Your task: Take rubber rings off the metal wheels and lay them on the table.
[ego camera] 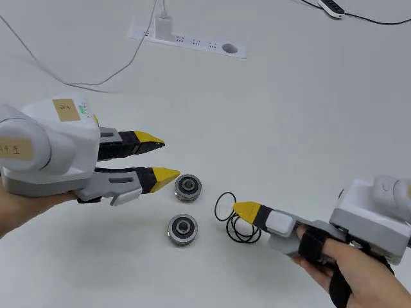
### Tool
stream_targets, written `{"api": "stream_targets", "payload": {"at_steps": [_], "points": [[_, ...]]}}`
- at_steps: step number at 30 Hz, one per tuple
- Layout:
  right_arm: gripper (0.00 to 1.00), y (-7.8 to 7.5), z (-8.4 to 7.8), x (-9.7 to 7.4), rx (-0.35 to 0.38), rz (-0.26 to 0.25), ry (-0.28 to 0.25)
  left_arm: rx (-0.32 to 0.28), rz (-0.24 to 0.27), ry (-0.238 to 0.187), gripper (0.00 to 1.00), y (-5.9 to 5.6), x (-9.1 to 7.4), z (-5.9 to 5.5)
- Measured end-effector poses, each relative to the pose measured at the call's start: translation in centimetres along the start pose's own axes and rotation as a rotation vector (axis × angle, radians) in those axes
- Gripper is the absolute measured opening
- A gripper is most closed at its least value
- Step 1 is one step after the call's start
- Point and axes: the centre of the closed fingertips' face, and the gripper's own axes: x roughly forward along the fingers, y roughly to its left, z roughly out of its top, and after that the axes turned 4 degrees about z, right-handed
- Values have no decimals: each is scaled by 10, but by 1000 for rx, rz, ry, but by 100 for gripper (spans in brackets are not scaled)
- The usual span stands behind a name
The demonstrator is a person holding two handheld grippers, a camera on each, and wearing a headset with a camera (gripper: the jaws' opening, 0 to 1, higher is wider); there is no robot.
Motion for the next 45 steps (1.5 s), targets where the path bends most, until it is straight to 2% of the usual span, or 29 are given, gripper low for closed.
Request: {"api": "stream_targets", "payload": {"at_steps": [5,11,16,20,24,29,31,34,37,40,45], "points": [[1,-17,-7,-9,27,-43,-10,2,3,4,32,-4,-4,-1],[2,-25,-8,-11,24,-95,-28,-1,3,30,33,-8,-10,-11],[2,-33,-8,-11,-12,-153,-16,-5,3,33,33,-11,-14,-12],[2,-35,-6,-12,-48,-177,-14,-11,8,28,33,-10,-16,-10],[7,-39,-3,-14,-73,-195,-16,-12,10,24,33,-9,-18,-9],[7,-41,-1,-18,-106,-216,-16,-4,16,35,33,-8,-24,-10],[8,-38,0,-20,-124,-215,-24,-5,18,32,33,-8,-26,-9],[10,-31,6,-22,-215,-197,-39,-1,24,30,36,-8,-31,-8],[12,-27,4,-24,-263,-193,-18,-2,24,27,37,-9,-37,-7],[16,-25,3,-25,-306,-181,-13,6,32,42,40,-9,-44,-11],[19,-13,5,-28,-394,-143,-26,-16,57,48,45,-10,-58,-15]]}}
